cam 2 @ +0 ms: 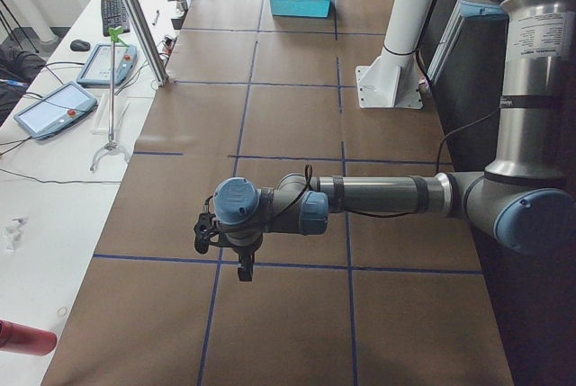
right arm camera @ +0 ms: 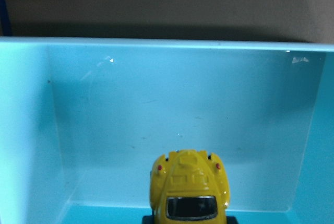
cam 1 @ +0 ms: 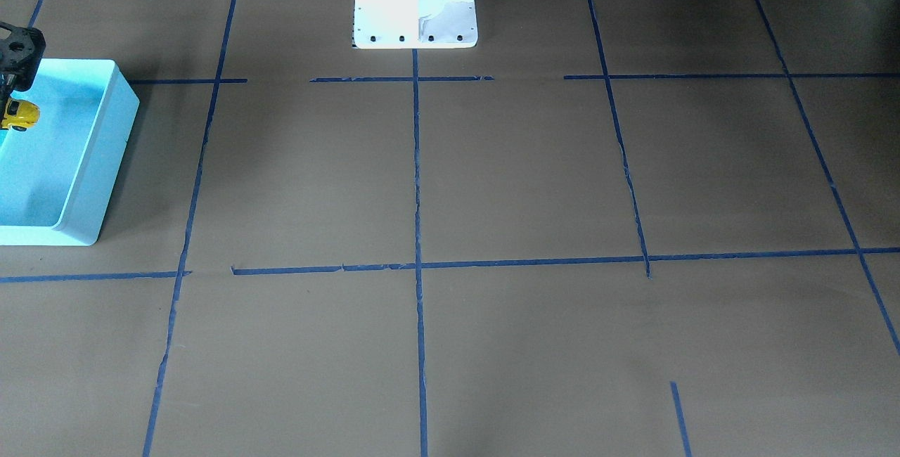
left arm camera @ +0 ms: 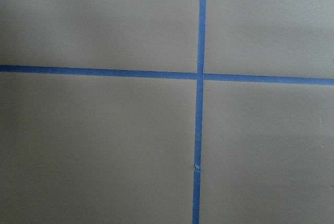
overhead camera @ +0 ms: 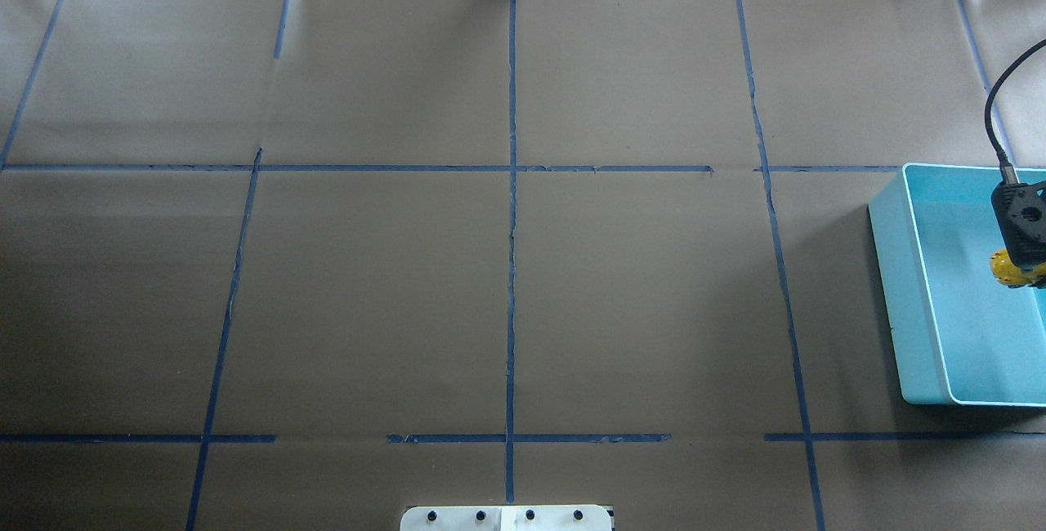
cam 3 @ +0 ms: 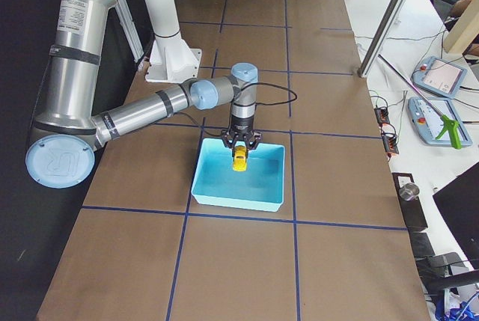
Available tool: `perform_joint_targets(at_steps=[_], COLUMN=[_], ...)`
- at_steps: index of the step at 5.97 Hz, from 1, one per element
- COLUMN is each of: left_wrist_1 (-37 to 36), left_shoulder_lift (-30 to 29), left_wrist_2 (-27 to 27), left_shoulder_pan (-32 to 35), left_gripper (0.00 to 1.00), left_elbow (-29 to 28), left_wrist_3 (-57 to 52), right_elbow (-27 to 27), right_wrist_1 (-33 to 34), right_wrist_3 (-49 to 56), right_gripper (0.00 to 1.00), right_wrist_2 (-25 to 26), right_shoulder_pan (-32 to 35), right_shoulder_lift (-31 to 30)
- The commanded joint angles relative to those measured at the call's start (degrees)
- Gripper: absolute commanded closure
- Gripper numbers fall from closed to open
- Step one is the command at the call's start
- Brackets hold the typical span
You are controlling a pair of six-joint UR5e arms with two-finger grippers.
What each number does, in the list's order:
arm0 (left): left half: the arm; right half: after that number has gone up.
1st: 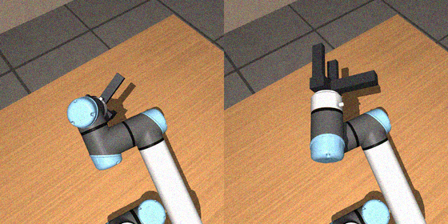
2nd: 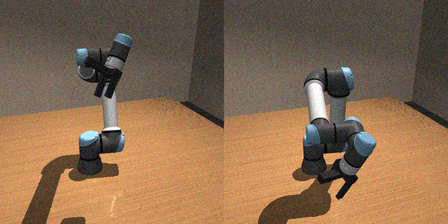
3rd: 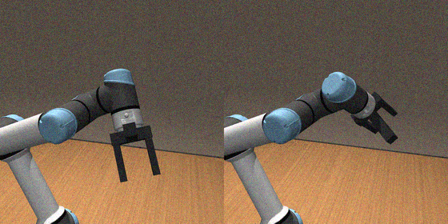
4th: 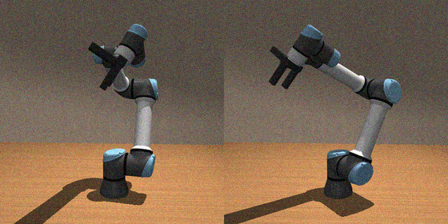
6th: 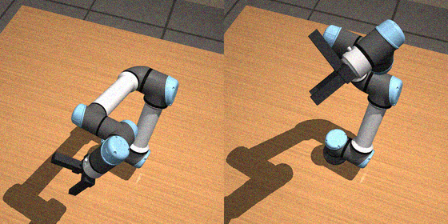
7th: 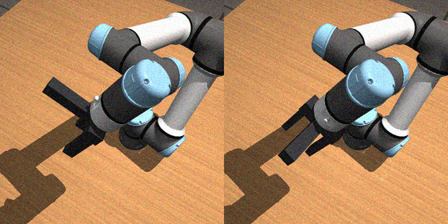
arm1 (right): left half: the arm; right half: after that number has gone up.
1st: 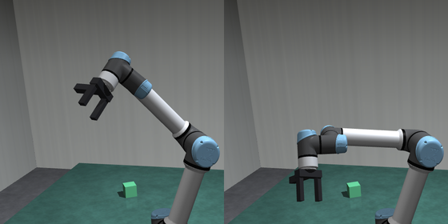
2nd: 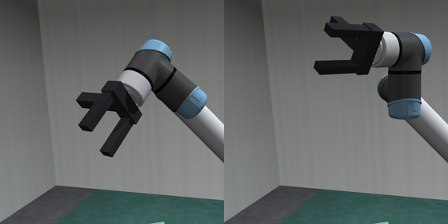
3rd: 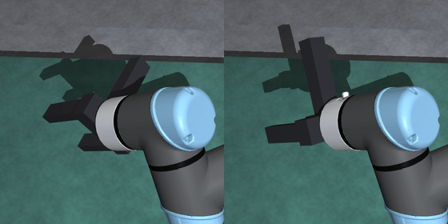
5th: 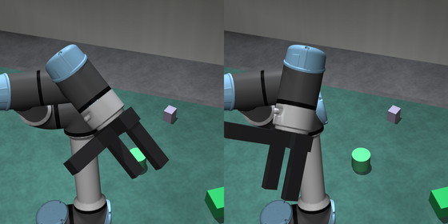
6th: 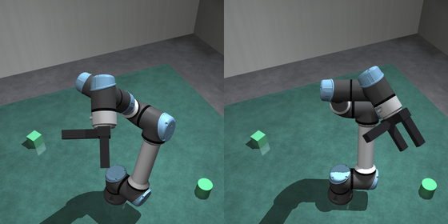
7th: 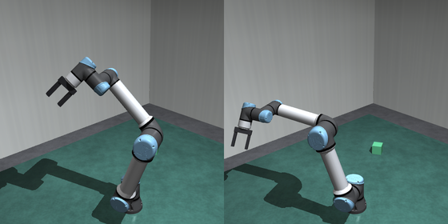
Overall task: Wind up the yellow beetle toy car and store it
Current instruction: 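Lift the car with the right gripper over the blue tray, then lower the car into the tray and open the right gripper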
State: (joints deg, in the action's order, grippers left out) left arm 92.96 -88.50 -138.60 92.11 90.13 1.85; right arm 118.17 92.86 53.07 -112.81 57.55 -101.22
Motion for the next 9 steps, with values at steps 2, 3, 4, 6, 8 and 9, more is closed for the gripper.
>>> perform_joint_targets(at_steps=[2,3,4,6,8,9], left_wrist_1=[0.03,0.03,0.03,0.03,0.11,0.11], left_shoulder_lift=[0.00,0.00,0.00,0.00,0.00,0.00], left_wrist_2=[-0.18,-0.18,-0.18,-0.18,-0.18,-0.18], left_shoulder_pan=[0.00,0.00,0.00,0.00,0.00,0.00], left_gripper=[0.00,0.00,0.00,0.00,0.00,0.00], left_elbow=[0.05,0.14,0.22,0.05,-0.13,-0.13], left_wrist_3=[0.00,0.00,0.00,0.00,0.00,0.00], right_elbow=[-10.15,-10.15,-9.98,-11.28,-14.00,-14.63], right_wrist_1=[-13.14,-13.31,-13.32,-13.32,-16.10,-17.96], right_wrist_3=[-6.28,-8.57,-8.42,-8.51,-8.68,-9.03], right_gripper=[1.00,1.00,1.00,0.99,0.98,0.95], right_wrist_2=[-0.92,-0.57,-0.57,-0.22,-0.22,-0.39], right_shoulder_pan=[-3.56,-6.54,-6.57,-6.66,-6.75,-6.75], right_shoulder_lift=[-0.21,-0.21,-0.21,-0.30,0.14,0.14])
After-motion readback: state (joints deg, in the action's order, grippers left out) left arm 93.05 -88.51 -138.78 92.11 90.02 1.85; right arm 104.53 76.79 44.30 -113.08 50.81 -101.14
